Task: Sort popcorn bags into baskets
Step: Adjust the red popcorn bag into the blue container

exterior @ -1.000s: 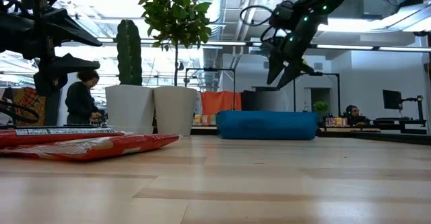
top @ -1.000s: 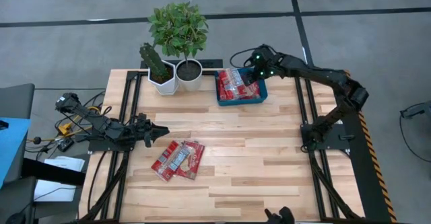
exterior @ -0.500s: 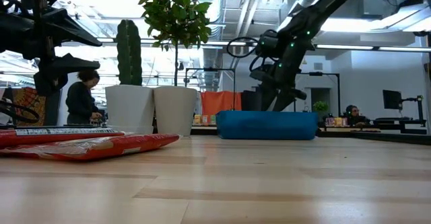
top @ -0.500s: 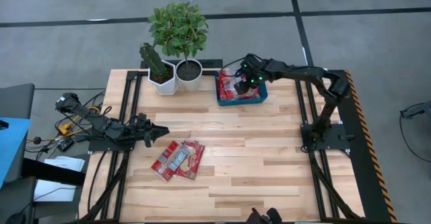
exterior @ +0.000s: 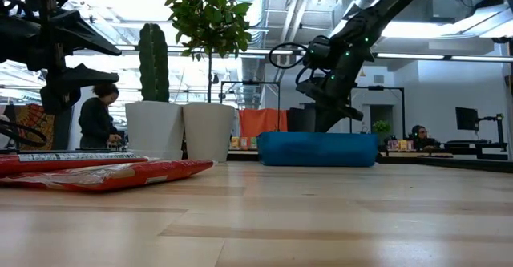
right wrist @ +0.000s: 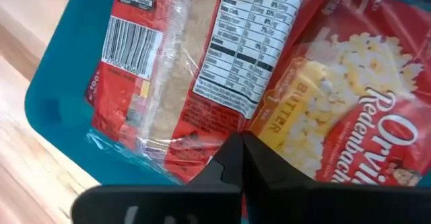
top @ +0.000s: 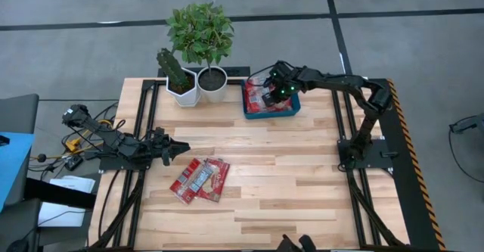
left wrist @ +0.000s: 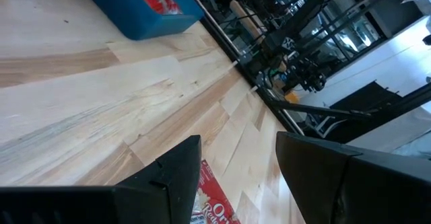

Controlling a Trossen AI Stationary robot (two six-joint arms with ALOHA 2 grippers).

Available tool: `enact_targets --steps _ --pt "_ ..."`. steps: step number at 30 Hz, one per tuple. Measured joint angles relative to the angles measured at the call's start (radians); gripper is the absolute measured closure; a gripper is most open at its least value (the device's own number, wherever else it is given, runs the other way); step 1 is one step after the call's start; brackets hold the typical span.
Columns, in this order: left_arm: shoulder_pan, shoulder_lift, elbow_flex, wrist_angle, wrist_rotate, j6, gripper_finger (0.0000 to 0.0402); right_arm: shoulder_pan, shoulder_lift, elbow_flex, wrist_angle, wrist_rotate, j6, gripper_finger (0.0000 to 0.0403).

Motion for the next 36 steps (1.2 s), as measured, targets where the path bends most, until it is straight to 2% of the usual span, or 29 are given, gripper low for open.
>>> enact_targets --steps 15,18,25,28,32,36 --pt "0.0 0.0 0.0 0.0 -0.002 0.018 0.0219 -0.003 -0.12 0.038 -0.021 -0.011 0.019 0.0391" --pt "0.0 0.0 0.0 0.0 -0.002 0.017 0.0219 -0.009 -0.117 0.038 -0.039 -0.043 0.02 0.0346" --pt "0.0 0.0 0.0 0.0 -0.002 0.017 0.0219 0.007 -0.027 0.037 -0.049 -0.011 0.052 0.0181" --pt "0.0 0.0 0.0 0.0 -0.002 0.01 0.0219 0.015 0.019 0.037 -0.017 -0.004 0.086 0.0142" --pt "0.0 0.0 0.0 0.0 -0.002 0.006 0.0219 0.027 0.05 0.037 0.001 -0.003 0.098 0.014" --pt "0.0 0.0 0.0 0.0 -0.002 0.0 0.0219 0.038 0.05 0.037 0.001 0.005 0.098 0.0189"
